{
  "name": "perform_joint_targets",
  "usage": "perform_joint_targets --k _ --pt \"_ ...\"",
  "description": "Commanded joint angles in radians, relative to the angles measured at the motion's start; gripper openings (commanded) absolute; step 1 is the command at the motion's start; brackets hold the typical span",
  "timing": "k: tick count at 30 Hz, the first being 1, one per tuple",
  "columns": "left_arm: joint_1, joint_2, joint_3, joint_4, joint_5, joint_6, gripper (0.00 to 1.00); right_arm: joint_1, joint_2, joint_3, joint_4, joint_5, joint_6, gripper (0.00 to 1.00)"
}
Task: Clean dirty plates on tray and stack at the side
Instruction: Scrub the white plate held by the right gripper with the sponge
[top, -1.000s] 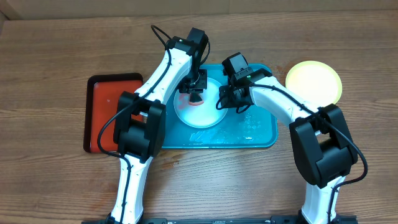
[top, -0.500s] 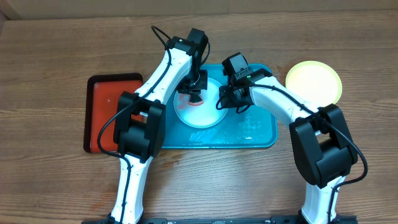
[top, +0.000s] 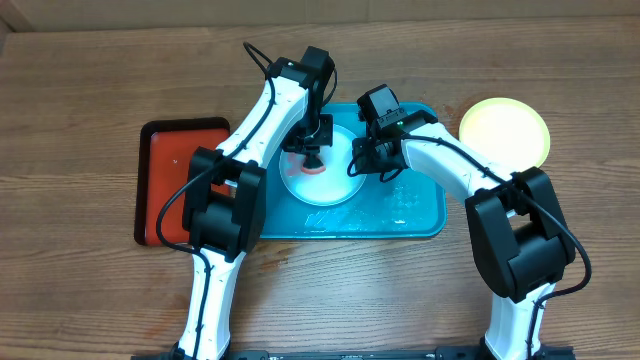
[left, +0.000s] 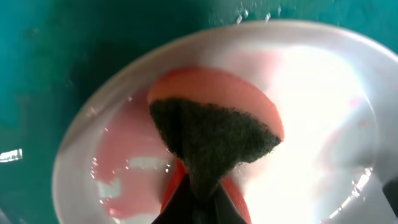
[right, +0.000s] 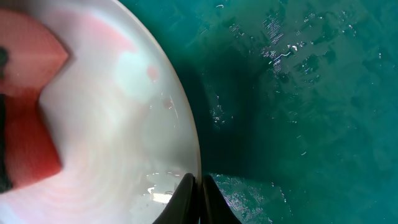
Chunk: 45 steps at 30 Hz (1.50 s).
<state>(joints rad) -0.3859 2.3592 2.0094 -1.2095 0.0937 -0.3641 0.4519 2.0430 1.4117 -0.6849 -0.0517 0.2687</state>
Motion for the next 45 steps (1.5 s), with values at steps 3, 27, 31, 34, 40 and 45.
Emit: perform_joint_targets --k 3,27,31,34,40,45 --pt "-0.024 0.003 0.006 0.002 0.054 0.002 0.04 -0.008 -0.037 -0.018 -0.001 0.032 -0.006 0.04" --pt "-0.04 0.001 0.076 -0.053 -0.099 -0.062 0.04 -0.008 -0.037 -0.018 -0.001 0.032 -0.006 0.04" --pt "-0.047 0.003 0.029 0.034 0.138 -0.063 0.04 -0.008 -0.037 -0.018 -0.001 0.032 -0.006 0.04" --pt "-0.057 0.005 -0.018 0.062 0.117 -0.063 0.04 -0.008 -0.037 -0.018 -0.001 0.032 -0.006 0.04" --pt "-0.056 0.005 -0.108 0.042 -0.058 -0.063 0.04 -0.008 -0.037 -0.018 -0.002 0.032 -0.006 0.04" --pt "-0.053 0.004 -0.116 -0.032 -0.344 -0.076 0.04 -0.008 -0.037 -0.018 -0.001 0.032 -0.006 0.04"
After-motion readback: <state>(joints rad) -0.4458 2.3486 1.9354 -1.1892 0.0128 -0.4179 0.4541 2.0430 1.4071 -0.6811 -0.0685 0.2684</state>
